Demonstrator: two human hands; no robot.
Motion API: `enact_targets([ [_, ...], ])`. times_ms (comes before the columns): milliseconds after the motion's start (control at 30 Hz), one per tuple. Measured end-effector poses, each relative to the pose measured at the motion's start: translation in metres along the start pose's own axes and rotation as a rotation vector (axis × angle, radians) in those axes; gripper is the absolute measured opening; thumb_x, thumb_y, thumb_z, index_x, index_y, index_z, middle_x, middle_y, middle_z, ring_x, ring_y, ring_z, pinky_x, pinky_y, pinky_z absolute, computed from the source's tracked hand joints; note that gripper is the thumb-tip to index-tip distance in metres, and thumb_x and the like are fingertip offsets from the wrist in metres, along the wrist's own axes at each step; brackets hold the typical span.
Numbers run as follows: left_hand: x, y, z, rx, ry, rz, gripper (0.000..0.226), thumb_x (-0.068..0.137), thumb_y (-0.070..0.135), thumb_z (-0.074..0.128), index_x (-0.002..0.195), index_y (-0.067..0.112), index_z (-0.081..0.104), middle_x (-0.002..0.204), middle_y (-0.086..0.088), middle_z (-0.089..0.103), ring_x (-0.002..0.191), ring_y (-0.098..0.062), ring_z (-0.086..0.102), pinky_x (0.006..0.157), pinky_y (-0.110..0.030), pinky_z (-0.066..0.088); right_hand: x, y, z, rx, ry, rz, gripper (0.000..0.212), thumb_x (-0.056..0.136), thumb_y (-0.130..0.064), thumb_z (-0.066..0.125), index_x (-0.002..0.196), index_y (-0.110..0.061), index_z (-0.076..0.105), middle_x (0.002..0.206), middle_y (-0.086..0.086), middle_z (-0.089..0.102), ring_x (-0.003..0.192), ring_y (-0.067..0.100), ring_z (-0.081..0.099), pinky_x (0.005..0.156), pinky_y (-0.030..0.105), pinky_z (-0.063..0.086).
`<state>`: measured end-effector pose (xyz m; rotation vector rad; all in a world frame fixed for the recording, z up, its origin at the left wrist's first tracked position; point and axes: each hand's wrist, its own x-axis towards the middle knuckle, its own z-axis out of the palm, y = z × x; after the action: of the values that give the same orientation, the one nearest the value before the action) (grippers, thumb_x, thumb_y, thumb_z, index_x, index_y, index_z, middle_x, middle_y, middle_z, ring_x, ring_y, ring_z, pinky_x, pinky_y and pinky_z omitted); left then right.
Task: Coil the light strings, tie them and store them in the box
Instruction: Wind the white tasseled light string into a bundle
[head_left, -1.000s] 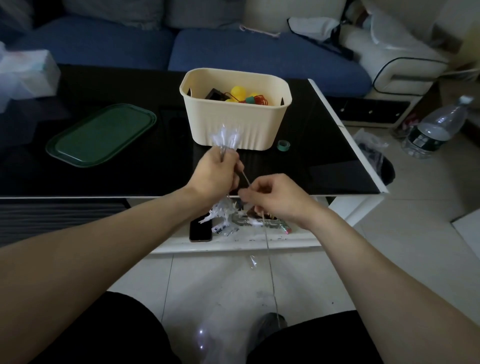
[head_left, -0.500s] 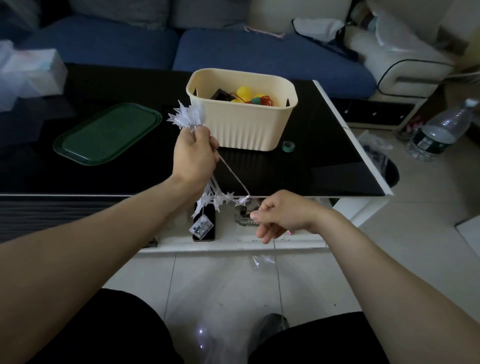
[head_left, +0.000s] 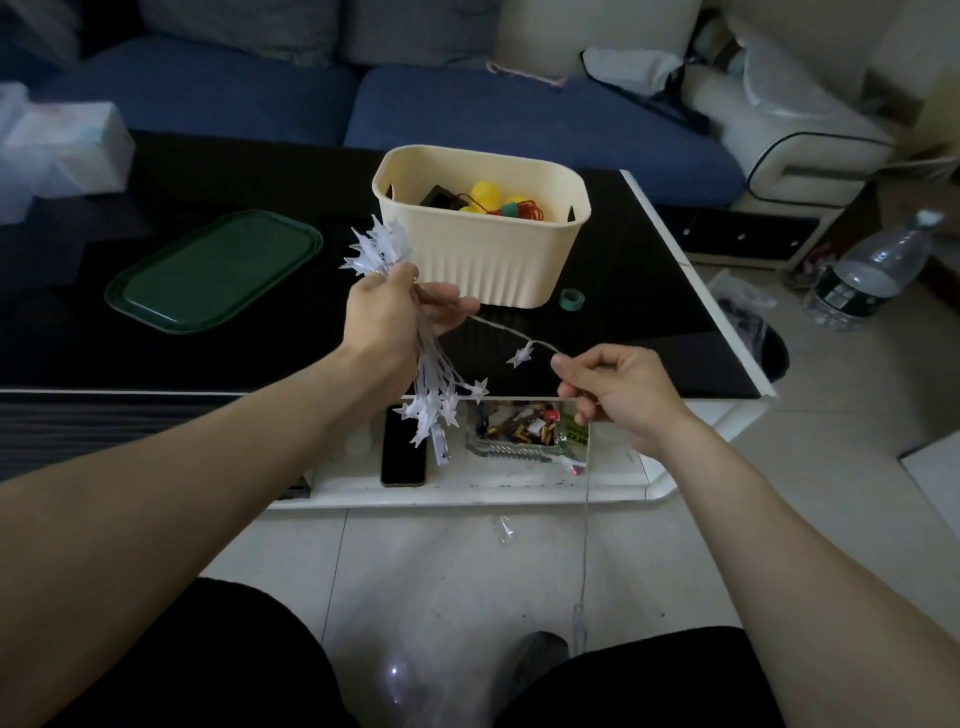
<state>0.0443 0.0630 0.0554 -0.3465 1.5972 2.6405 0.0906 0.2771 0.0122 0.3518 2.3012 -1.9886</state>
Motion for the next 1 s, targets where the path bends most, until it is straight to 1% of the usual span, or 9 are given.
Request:
enact_targets([
  [133,0.003,-0.01,0.0,0.021,-0.118,-0.039,0.02,0.106,0.014,0.035,0.091,0.005,0.044,0.06,-0.006,0.044,0.049,-0.021,0.052,0.069,-0.045,0.06,0.003,-0.004,0.006,0.035,0.141,-0.068,0.02,0.091,-0.021,0.073,0.082,-0.003,0.068,0.062,0.003,0.064,0.046,0.011,0.045,0.047,0.024,0.043],
  [333,0.001,-0.019,0.002,0.113,-0.191,-0.036,0.021,0.106,0.015,0.036,0.087,0.01,0.045,0.059,0.0,0.034,0.047,-0.013,0.036,0.063,-0.036,0.058,0.004,-0.019,0.02,0.049,0.23,-0.069,0.016,0.093,-0.024,0.072,0.081,-0.014,0.066,0.058,-0.011,0.055,0.055,0.004,0.048,0.051,0.019,0.038],
  [400,0.004,-0.02,0.0,0.125,-0.169,-0.036,0.019,0.106,0.015,0.037,0.089,0.01,0.045,0.059,0.001,0.034,0.046,-0.012,0.034,0.061,-0.035,0.057,0.001,-0.02,0.019,-0.011,0.145,-0.038,0.015,0.094,-0.025,0.07,0.083,-0.015,0.068,0.057,-0.013,0.054,0.057,0.004,0.047,0.054,0.02,0.036],
  [533,0.007,-0.021,-0.002,0.161,-0.127,-0.036,0.022,0.105,0.014,0.037,0.084,0.014,0.043,0.053,0.004,0.034,0.044,-0.012,0.03,0.048,-0.03,0.044,0.001,-0.01,0.012,-0.277,-0.182,0.033,0.02,0.099,-0.029,0.063,0.091,-0.012,0.073,0.067,-0.003,0.054,0.052,0.005,0.045,0.056,0.021,0.037],
  [600,0.007,-0.024,-0.001,0.203,-0.128,-0.031,0.022,0.104,0.013,0.037,0.082,0.014,0.042,0.049,0.006,0.034,0.042,-0.012,0.029,0.046,-0.028,0.037,0.002,0.0,0.009,-0.402,-0.326,0.095,0.013,0.097,-0.023,0.066,0.095,-0.013,0.074,0.074,-0.002,0.063,0.06,0.007,0.053,0.06,0.023,0.045],
  [700,0.003,-0.033,0.0,0.248,-0.16,-0.042,0.022,0.104,0.014,0.036,0.083,0.014,0.042,0.048,0.006,0.035,0.042,-0.012,0.031,0.045,-0.028,0.038,0.004,0.013,0.006,-0.62,-0.482,0.178,0.002,0.092,-0.016,0.072,0.093,-0.016,0.073,0.078,-0.004,0.074,0.076,0.011,0.068,0.075,0.03,0.052],
  [833,-0.003,-0.048,0.004,0.275,-0.205,-0.066,0.021,0.105,0.015,0.037,0.086,0.011,0.043,0.054,0.002,0.039,0.043,-0.014,0.038,0.048,-0.03,0.046,0.007,0.019,0.005,-0.784,-0.555,0.303,0.003,0.092,-0.017,0.072,0.094,-0.018,0.074,0.09,-0.004,0.078,0.094,0.01,0.072,0.091,0.033,0.051],
  [900,-0.007,-0.053,0.007,0.277,-0.224,-0.083,0.021,0.106,0.015,0.036,0.086,0.01,0.044,0.056,0.0,0.041,0.045,-0.016,0.041,0.052,-0.033,0.051,0.008,0.025,0.002,-0.803,-0.556,0.352,0.004,0.091,-0.019,0.074,0.094,-0.02,0.075,0.102,-0.002,0.077,0.101,0.011,0.07,0.092,0.031,0.054],
  [1000,-0.009,-0.055,0.009,0.269,-0.196,-0.072,0.021,0.106,0.015,0.035,0.088,0.01,0.045,0.058,-0.002,0.041,0.046,-0.016,0.042,0.055,-0.035,0.053,0.008,0.043,-0.003,-0.755,-0.539,0.418,0.006,0.086,-0.02,0.079,0.091,-0.02,0.076,0.102,-0.001,0.077,0.099,0.011,0.071,0.088,0.032,0.057],
])
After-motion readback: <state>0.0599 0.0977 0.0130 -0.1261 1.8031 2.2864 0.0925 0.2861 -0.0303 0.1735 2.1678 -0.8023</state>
